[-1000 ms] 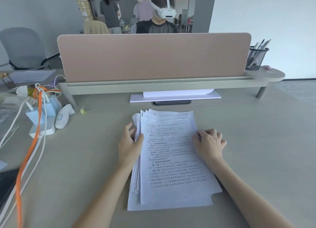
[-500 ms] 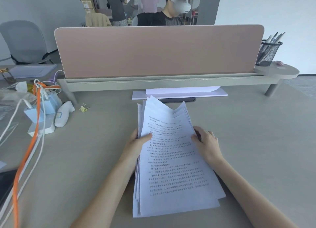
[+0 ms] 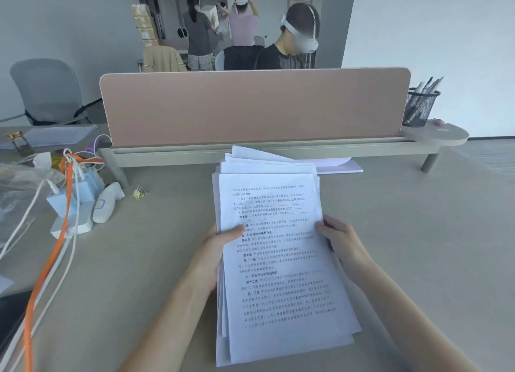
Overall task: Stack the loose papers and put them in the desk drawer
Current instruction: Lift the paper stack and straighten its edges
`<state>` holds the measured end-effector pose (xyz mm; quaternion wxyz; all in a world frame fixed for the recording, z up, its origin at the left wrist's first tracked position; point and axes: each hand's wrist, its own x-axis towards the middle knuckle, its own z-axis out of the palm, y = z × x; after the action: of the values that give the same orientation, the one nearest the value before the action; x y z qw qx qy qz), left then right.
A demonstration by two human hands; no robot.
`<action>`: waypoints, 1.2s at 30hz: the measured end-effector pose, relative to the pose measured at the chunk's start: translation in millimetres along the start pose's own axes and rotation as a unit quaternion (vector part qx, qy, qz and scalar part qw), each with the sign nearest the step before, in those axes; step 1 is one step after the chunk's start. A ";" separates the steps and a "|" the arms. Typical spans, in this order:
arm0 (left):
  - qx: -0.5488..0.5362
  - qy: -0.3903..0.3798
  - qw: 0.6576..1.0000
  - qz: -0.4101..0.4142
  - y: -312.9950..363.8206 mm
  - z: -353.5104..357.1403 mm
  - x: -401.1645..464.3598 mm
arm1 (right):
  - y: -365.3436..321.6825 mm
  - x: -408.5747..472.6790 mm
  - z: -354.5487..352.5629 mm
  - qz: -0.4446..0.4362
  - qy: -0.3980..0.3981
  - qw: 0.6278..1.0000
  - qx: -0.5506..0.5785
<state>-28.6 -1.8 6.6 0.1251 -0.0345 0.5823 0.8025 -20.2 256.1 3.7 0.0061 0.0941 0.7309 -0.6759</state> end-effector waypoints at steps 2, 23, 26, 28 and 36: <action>0.009 -0.010 1.000 0.003 10.8 5.5 -4.0 | -14.1 -5.1 -1.9 -0.019 -0.003 0.999 0.046; 0.087 0.050 0.976 0.191 67.2 33.5 -30.3 | -97.4 -43.0 18.0 -0.266 0.039 0.961 0.061; 0.096 0.037 0.979 0.177 59.9 30.3 -31.0 | -98.1 -39.0 16.8 -0.268 0.035 0.961 0.065; 0.089 0.025 0.982 0.167 56.5 28.9 -31.6 | -99.8 -37.6 16.2 -0.267 0.032 0.960 0.074; 0.098 -0.009 0.974 0.205 65.3 30.5 -32.2 | -131.0 -33.8 4.9 -0.313 0.011 0.947 0.077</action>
<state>-10.6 2.8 83.3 -0.0345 0.1050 0.6517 0.7504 -6.6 238.0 137.2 -0.2210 -0.1315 0.6695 -0.6969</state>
